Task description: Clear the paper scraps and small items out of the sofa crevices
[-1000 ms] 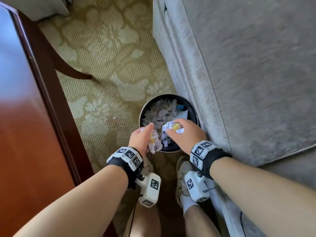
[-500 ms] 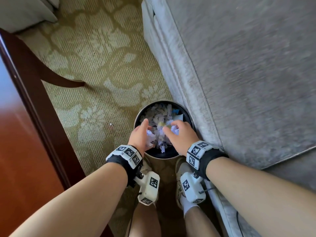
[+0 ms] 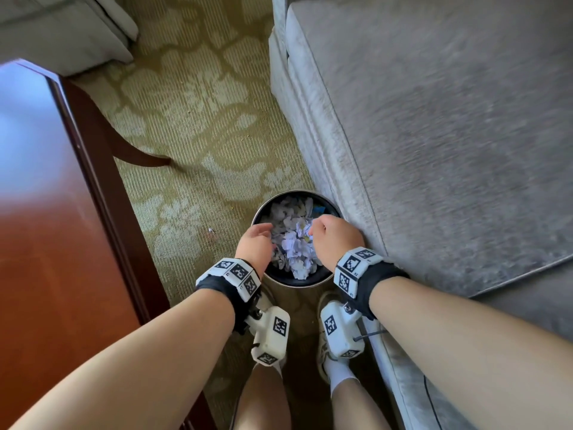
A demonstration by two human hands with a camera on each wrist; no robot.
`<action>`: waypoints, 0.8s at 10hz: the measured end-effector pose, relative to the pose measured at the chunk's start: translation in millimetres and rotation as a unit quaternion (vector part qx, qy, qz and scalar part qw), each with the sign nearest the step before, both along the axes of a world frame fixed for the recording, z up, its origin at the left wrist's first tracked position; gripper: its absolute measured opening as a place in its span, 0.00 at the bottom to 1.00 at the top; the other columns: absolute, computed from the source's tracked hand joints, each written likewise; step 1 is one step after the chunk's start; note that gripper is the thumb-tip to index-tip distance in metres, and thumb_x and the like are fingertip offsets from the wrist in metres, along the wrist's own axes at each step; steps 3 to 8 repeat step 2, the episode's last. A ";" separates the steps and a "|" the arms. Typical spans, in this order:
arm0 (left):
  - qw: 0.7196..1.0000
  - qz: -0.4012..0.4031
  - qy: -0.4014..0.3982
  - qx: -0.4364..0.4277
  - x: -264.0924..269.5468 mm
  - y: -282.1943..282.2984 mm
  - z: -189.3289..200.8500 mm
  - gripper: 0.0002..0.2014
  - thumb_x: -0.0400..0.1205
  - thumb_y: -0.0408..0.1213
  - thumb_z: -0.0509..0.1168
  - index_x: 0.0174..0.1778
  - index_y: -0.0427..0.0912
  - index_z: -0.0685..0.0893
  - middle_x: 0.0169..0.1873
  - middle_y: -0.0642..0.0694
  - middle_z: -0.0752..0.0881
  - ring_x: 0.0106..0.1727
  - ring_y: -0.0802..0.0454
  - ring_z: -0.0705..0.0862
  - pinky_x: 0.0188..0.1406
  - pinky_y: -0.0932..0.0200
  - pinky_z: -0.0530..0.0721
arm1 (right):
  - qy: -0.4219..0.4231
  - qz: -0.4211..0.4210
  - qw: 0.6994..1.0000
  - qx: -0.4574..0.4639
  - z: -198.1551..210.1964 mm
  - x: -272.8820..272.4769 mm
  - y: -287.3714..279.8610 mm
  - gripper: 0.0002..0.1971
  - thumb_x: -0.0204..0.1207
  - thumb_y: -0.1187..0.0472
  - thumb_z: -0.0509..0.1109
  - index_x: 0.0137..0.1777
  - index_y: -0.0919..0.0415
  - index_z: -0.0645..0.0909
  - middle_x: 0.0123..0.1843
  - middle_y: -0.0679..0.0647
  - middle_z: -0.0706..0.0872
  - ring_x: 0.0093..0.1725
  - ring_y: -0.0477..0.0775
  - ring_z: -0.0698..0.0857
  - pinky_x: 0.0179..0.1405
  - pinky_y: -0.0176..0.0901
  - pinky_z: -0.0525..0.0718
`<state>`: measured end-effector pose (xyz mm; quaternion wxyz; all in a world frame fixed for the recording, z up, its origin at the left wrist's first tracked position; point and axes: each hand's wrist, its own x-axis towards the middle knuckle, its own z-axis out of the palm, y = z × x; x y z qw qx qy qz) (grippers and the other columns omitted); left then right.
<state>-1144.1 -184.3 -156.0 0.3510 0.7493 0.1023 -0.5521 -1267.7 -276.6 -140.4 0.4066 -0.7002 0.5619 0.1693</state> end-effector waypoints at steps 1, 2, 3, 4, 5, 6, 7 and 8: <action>1.000 -0.021 -0.022 -0.007 -0.3 -5.6 17.7 0.19 0.83 0.18 0.49 0.65 0.35 0.78 0.57 0.40 0.81 0.38 0.42 0.89 0.43 0.47 0.90 | -0.004 0.006 1.000 0.025 11.5 2.8 -0.7 0.14 0.84 0.62 0.55 0.59 0.52 0.81 0.51 0.51 0.87 0.49 0.58 0.85 0.45 0.46 0.83; 0.993 -0.077 -0.086 -0.007 -1.3 -12.7 40.2 0.07 0.84 0.27 0.59 0.53 0.33 0.82 0.37 0.43 0.89 0.18 0.52 0.81 0.20 0.59 0.86 | -0.011 0.005 1.000 0.007 19.3 5.4 -4.8 0.17 0.85 0.52 0.54 0.50 0.54 0.84 0.46 0.53 0.89 0.45 0.57 0.86 0.43 0.46 0.83; 0.993 -0.077 -0.086 -0.007 -1.3 -12.7 40.2 0.07 0.84 0.27 0.59 0.53 0.33 0.82 0.37 0.43 0.89 0.18 0.52 0.81 0.20 0.59 0.86 | -0.011 0.005 1.000 0.007 19.3 5.4 -4.8 0.17 0.85 0.52 0.54 0.50 0.54 0.84 0.46 0.53 0.89 0.45 0.57 0.86 0.43 0.46 0.83; 0.993 -0.077 -0.086 -0.007 -1.3 -12.7 40.2 0.07 0.84 0.27 0.59 0.53 0.33 0.82 0.37 0.43 0.89 0.18 0.52 0.81 0.20 0.59 0.86 | -0.011 0.005 1.000 0.007 19.3 5.4 -4.8 0.17 0.85 0.52 0.54 0.50 0.54 0.84 0.46 0.53 0.89 0.45 0.57 0.86 0.43 0.46 0.83; 0.993 -0.077 -0.086 -0.007 -1.3 -12.7 40.2 0.07 0.84 0.27 0.59 0.53 0.33 0.82 0.37 0.43 0.89 0.18 0.52 0.81 0.20 0.59 0.86 | -0.011 0.005 1.000 0.007 19.3 5.4 -4.8 0.17 0.85 0.52 0.54 0.50 0.54 0.84 0.46 0.53 0.89 0.45 0.57 0.86 0.43 0.46 0.83; 0.993 -0.077 -0.086 -0.007 -1.3 -12.7 40.2 0.07 0.84 0.27 0.59 0.53 0.33 0.82 0.37 0.43 0.89 0.18 0.52 0.81 0.20 0.59 0.86 | -0.011 0.005 1.000 0.007 19.3 5.4 -4.8 0.17 0.85 0.52 0.54 0.50 0.54 0.84 0.46 0.53 0.89 0.45 0.57 0.86 0.43 0.46 0.83; 0.993 -0.077 -0.086 -0.007 -1.3 -12.7 40.2 0.07 0.84 0.27 0.59 0.53 0.33 0.82 0.37 0.43 0.89 0.18 0.52 0.81 0.20 0.59 0.86 | -0.011 0.005 1.000 0.007 19.3 5.4 -4.8 0.17 0.85 0.52 0.54 0.50 0.54 0.84 0.46 0.53 0.89 0.45 0.57 0.86 0.43 0.46 0.83; 0.993 -0.077 -0.086 -0.007 -1.3 -12.7 40.2 0.07 0.84 0.27 0.59 0.53 0.33 0.82 0.37 0.43 0.89 0.18 0.52 0.81 0.20 0.59 0.86 | -0.011 0.005 1.000 0.007 19.3 5.4 -4.8 0.17 0.85 0.52 0.54 0.50 0.54 0.84 0.46 0.53 0.89 0.45 0.57 0.86 0.43 0.46 0.83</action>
